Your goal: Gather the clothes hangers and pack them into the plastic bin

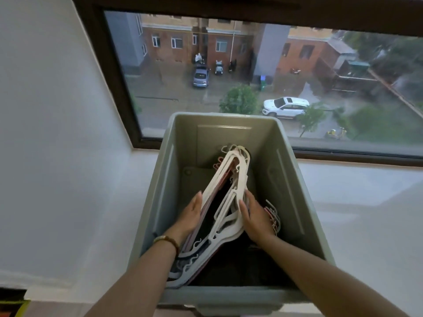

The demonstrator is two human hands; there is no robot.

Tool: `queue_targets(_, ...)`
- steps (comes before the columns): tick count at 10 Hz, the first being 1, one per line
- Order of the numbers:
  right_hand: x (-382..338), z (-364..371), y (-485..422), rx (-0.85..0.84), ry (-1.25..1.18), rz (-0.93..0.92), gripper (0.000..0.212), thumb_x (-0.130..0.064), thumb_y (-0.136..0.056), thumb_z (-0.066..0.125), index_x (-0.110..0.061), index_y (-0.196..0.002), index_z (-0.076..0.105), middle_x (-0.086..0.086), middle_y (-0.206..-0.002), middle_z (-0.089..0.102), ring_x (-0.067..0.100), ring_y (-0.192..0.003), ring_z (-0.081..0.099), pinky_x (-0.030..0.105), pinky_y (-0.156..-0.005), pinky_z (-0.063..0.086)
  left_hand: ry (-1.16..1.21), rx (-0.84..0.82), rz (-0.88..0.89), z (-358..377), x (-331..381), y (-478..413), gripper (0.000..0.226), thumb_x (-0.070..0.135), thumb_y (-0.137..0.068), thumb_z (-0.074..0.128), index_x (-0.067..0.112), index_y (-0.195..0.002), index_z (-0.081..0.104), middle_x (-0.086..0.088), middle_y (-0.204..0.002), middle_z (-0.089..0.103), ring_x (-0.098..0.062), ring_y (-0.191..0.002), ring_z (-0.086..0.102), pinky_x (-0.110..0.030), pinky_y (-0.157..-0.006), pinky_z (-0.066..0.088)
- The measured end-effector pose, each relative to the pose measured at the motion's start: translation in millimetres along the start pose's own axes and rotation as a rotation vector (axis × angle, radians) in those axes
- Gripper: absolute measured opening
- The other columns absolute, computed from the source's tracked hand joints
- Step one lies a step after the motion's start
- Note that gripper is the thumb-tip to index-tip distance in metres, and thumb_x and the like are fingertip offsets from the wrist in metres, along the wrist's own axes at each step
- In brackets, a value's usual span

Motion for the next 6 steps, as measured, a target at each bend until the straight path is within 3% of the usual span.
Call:
queue_targets(1, 21.2, -5.6, 3.4, 0.011, 0.185, -0.001, 0.075, -0.074, -0.085, 0.013, -0.029, -0.142, 0.032, -0.003, -0.142, 0.046, 0.018, -0.131, 0.042, 0.043, -0.108, 0.037, -0.016, -0.066, -0.051, 4.3, -0.6, 3.2, 0.065, 0.056, -0.094, 0.01, 0.024, -0.149, 0.017, 0.005, -0.157, 0.015, -0.015, -0.145, 0.013, -0.031, -0.116, 0.011)
queue_targets(3, 34.2, -3.4, 20.0, -0.067, 0.187, 0.064, 0.069, -0.063, -0.091, 0.022, -0.026, -0.15, 0.017, 0.001, -0.153, 0.031, 0.021, -0.143, 0.023, 0.043, -0.118, 0.018, 0.006, -0.081, -0.063, 11.9, 1.6, 16.7, 0.063, 0.052, -0.096, 0.008, 0.021, -0.15, 0.014, 0.003, -0.158, 0.012, -0.015, -0.146, 0.011, -0.031, -0.117, 0.01)
queue_targets(5, 7.1, -11.6, 11.2, -0.002, 0.094, -0.132, 0.048, -0.055, -0.094, 0.032, -0.031, -0.135, 0.037, -0.007, -0.134, 0.051, 0.011, -0.121, 0.049, 0.042, -0.101, 0.044, -0.028, 0.008, -0.052, 7.1, 12.9, 21.8, 0.066, 0.052, -0.095, 0.008, 0.015, -0.149, 0.015, -0.003, -0.157, 0.017, -0.019, -0.145, 0.015, -0.031, -0.116, 0.013)
queue_targets(6, -2.1, -17.2, 12.3, 0.045, 0.076, -0.176, 0.049, -0.05, -0.096, 0.034, -0.025, -0.139, 0.037, -0.004, -0.137, 0.049, 0.012, -0.123, 0.048, 0.039, -0.103, 0.042, -0.021, 0.031, -0.043, 8.2, 17.0, 30.0, 0.066, 0.053, -0.095, 0.008, 0.016, -0.149, 0.015, -0.003, -0.157, 0.017, -0.02, -0.145, 0.016, -0.033, -0.116, 0.014)
Point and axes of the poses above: each hand's wrist, its own y-axis away from the middle knuckle, its own z-axis out of the palm, x = y × z, the point moved 1 cm from there along -y, towards the middle knuckle
